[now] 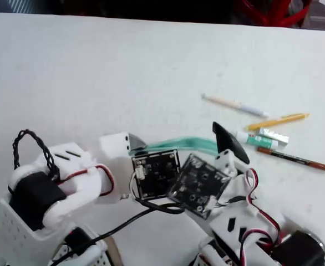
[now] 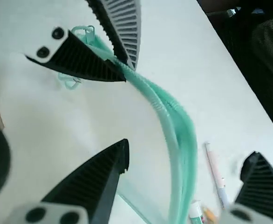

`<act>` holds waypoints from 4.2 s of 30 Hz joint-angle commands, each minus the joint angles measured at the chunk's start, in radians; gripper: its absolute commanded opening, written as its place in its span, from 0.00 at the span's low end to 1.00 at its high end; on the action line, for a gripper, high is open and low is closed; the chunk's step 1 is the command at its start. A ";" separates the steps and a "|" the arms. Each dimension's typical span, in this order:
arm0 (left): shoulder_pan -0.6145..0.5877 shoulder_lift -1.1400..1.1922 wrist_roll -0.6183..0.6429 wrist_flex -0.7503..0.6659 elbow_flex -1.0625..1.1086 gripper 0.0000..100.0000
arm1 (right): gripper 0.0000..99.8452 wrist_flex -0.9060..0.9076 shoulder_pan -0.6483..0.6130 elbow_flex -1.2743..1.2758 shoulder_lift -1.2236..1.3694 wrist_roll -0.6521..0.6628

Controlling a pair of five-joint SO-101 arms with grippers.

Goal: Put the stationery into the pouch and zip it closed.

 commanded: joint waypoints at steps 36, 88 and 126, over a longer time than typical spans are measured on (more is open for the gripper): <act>0.111 0.001 0.135 0.026 -0.138 0.15 | 0.02 -0.191 0.147 0.203 -0.018 0.253; 0.048 -0.903 0.753 -0.517 0.852 0.31 | 0.02 -0.696 0.374 0.364 -0.150 -0.459; -0.360 -0.746 0.752 -1.008 1.209 0.28 | 0.02 -0.476 0.084 0.190 0.099 0.164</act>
